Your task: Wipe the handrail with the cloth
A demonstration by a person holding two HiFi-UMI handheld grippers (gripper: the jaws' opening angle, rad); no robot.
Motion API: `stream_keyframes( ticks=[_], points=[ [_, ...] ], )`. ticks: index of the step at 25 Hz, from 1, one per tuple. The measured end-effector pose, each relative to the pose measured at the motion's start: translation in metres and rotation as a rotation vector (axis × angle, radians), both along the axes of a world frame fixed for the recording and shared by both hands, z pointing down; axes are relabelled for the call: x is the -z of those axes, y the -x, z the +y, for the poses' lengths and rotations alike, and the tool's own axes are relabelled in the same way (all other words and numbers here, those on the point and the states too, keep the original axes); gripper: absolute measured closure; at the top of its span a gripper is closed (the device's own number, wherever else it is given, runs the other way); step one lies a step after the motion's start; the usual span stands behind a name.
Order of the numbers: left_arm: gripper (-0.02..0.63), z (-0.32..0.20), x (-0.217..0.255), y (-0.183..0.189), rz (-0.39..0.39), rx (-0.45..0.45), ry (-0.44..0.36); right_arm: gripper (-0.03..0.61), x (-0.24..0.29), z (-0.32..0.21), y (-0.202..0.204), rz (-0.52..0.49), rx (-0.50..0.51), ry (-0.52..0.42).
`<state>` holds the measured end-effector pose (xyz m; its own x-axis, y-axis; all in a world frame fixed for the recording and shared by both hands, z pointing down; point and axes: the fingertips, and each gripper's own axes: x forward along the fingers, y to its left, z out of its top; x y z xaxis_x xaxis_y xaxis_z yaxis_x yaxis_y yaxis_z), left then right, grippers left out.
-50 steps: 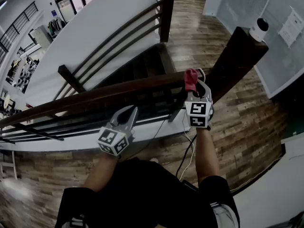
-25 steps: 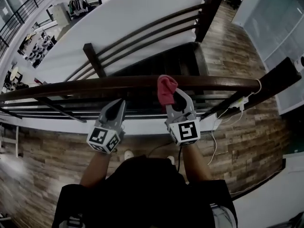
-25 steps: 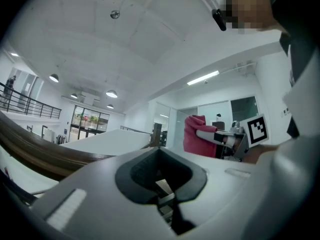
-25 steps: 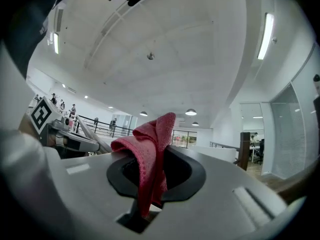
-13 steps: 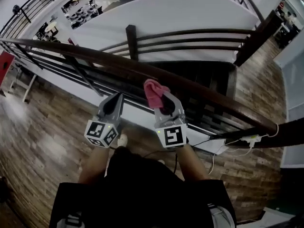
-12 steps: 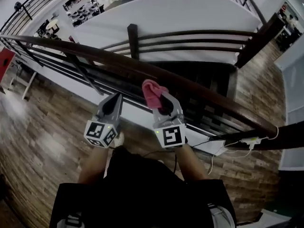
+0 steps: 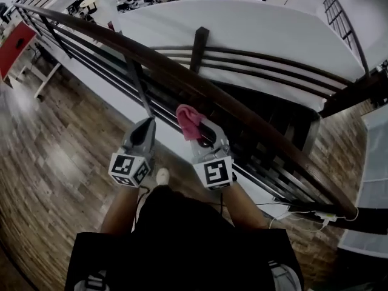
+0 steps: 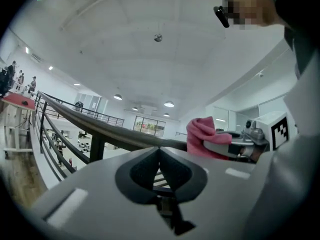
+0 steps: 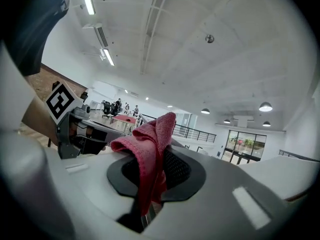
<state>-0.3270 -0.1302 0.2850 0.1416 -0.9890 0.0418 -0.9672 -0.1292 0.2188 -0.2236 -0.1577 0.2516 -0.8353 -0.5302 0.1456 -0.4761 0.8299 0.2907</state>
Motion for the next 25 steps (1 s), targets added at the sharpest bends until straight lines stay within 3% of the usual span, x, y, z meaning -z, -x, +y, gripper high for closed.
stream_keyframes(
  ticks=[8,13,18,25],
  points=[
    [0.614,-0.006,-0.018,0.088,-0.047,0.007,0.064,0.528,-0.048,-0.016,0.12,0.072,0.025,0.136],
    [0.614,-0.01,-0.051,0.117,0.027,0.016,0.086,0.528,-0.101,-0.035,0.171,0.173,0.027,0.244],
    [0.614,-0.022,-0.079,0.14,0.014,0.01,0.123,0.528,-0.138,-0.075,0.201,0.135,-0.085,0.387],
    [0.614,-0.028,-0.099,0.158,0.075,0.035,0.133,0.528,-0.172,-0.142,0.21,0.058,-0.304,0.594]
  ],
)
